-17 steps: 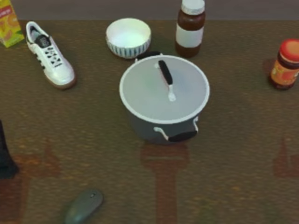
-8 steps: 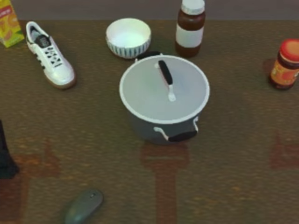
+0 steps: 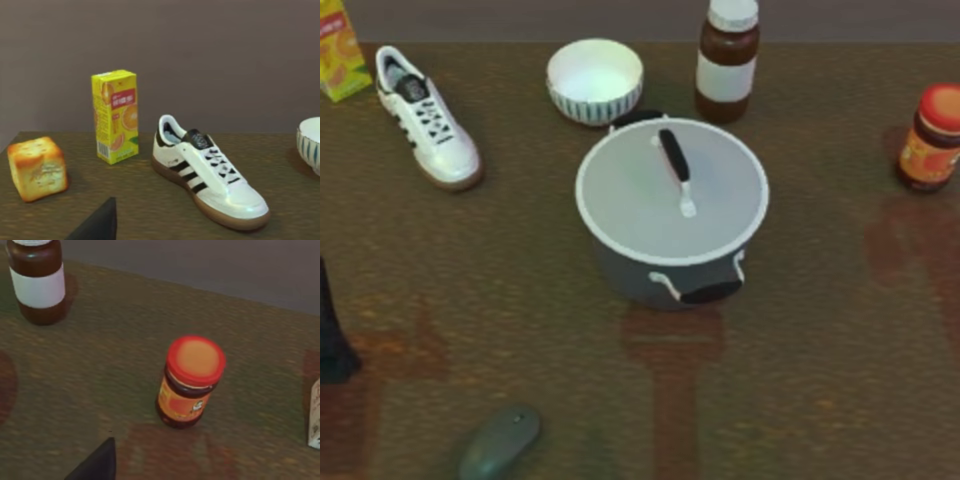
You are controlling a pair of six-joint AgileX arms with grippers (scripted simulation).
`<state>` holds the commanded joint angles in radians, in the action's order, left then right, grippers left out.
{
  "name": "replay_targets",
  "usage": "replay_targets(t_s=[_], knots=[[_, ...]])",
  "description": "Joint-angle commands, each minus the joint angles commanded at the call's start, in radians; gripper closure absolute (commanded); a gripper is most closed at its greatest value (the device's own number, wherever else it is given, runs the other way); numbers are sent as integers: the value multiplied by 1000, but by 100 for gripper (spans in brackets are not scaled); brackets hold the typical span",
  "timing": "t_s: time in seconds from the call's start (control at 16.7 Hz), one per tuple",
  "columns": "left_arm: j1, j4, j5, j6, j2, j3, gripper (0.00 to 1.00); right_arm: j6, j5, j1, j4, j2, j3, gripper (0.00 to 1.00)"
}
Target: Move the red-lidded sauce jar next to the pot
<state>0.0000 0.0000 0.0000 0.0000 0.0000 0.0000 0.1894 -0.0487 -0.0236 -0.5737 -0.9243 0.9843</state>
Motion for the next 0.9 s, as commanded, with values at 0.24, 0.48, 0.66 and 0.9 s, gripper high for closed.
replay_targets(t_s=[0.24,0.48,0.66,0.9], knots=[[0,0,0,0,0,0,0,93,-4,4,-250,-416,433,0],[0,0,0,0,0,0,0,189,-4,11,-499,-832,867,0],[0,0,0,0,0,0,0,258,-2,18,-671,-1122,1168,0],[0,0,0,0,0,0,0,339,1,24,-863,-1451,1506,0]])
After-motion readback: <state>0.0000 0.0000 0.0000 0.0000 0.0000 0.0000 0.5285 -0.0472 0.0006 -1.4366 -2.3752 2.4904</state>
